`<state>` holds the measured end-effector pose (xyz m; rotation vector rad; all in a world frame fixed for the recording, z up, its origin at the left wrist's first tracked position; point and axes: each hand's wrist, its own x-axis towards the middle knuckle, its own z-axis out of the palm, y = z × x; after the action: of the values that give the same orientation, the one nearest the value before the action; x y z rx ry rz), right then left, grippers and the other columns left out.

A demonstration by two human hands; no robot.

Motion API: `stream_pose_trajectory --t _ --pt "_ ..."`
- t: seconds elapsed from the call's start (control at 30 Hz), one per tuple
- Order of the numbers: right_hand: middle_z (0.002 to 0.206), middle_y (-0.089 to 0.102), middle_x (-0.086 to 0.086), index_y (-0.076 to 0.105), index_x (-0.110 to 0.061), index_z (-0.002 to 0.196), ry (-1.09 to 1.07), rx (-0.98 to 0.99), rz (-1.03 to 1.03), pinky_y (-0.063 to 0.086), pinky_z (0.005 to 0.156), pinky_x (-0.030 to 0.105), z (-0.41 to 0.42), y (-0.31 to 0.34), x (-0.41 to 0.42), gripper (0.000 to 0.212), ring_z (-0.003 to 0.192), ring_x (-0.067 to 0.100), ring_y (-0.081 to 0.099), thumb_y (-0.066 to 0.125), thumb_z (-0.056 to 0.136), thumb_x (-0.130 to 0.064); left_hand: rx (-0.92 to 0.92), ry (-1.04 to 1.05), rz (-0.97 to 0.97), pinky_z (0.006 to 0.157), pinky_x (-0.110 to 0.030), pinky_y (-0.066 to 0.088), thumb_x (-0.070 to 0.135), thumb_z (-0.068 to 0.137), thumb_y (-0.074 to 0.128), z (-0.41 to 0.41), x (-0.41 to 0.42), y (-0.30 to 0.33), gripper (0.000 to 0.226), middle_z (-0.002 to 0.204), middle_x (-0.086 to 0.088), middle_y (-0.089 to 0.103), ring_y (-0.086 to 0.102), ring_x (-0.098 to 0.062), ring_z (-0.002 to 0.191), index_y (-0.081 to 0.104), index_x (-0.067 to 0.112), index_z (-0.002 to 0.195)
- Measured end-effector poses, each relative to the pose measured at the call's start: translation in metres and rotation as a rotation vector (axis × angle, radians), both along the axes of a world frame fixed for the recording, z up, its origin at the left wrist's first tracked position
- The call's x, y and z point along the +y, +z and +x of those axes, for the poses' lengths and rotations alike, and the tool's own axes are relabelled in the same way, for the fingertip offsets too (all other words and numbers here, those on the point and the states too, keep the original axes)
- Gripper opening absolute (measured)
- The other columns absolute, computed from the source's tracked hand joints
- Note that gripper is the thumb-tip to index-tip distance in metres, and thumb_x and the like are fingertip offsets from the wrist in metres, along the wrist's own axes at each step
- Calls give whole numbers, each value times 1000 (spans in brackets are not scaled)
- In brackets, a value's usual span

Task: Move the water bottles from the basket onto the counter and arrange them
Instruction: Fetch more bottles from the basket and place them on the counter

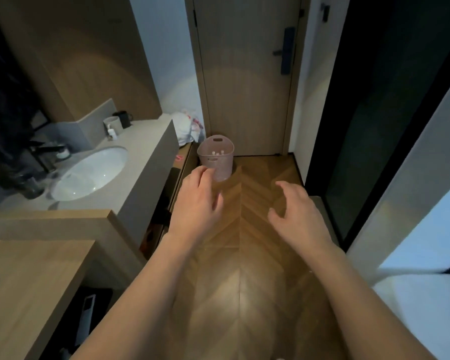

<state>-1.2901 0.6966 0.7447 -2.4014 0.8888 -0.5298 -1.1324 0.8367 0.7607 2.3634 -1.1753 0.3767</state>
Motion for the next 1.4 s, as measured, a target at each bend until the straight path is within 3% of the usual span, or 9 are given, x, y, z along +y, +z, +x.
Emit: stream_pose_trajectory --t 0.17,0.33,0.87,1.1,1.4 --pt "149 37 -2 31 -29 148 24 1 -5 48 102 44 69 24 -125 63 127 21 49 59 92 -36 -1 50 -56 112 -33 32 29 93 57 67 -114 24 53 145 -5 43 37 -19 134 43 14 142" --pt "150 37 -4 32 -31 147 16 35 -12 47 104 41 135 20 -214 63 130 19 47 61 92 -36 3 42 -35 111 -32 32 30 93 55 130 -203 10 50 140 -4 46 41 -18 130 46 14 140" --pt "148 40 -1 33 -29 147 -41 54 -9 46 104 42 434 32 -559 60 128 22 47 57 92 -35 4 7 -72 106 -36 39 27 93 56 442 -555 7 44 135 -8 50 47 -23 124 50 10 133" --pt "152 36 -3 34 -29 147 13 35 54 42 107 42 564 9 -712 59 134 22 43 57 93 -32 11 33 -43 106 -33 39 28 94 55 562 -709 -20 45 138 -6 48 46 -21 126 49 11 136" --pt "154 33 -2 32 -30 149 134 89 67 40 106 38 742 25 -875 60 136 22 40 57 94 -33 30 146 -63 106 -34 39 24 93 57 719 -852 9 45 137 -10 49 47 -24 126 50 9 135"
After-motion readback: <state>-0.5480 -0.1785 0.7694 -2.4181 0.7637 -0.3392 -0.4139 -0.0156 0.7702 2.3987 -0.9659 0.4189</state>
